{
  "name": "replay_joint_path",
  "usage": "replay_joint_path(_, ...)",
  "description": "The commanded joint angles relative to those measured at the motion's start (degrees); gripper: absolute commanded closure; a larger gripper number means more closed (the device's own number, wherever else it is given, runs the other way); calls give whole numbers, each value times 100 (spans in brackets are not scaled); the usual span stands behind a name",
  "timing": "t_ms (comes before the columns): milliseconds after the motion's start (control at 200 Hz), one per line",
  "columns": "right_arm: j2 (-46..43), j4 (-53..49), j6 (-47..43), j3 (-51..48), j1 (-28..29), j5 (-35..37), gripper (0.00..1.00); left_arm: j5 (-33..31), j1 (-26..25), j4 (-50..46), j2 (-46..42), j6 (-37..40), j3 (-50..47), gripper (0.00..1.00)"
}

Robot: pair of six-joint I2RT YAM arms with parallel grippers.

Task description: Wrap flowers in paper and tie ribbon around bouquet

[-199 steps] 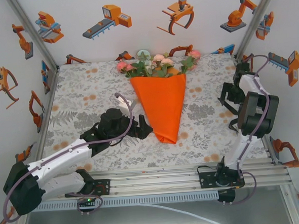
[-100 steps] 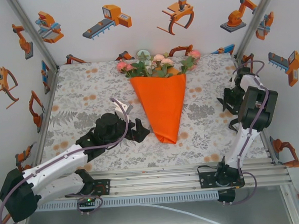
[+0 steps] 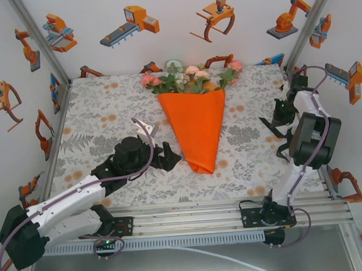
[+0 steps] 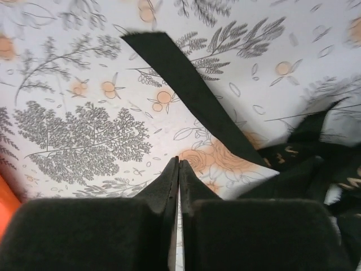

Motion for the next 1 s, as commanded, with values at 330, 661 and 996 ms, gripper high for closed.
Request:
replay_joint_path(330,986,-789,-662,987,9,1351,32,-195,66,47,-266,-23,-133,11)
replay_joint_path(661,1170,-599,-1221,614,-41,720,34,-185,360,-14,-461,141,-291,11)
replay_joint_path(996,1006,-658,-1521,373,-41,-112,71,93,600,121,-353,65,-335,11)
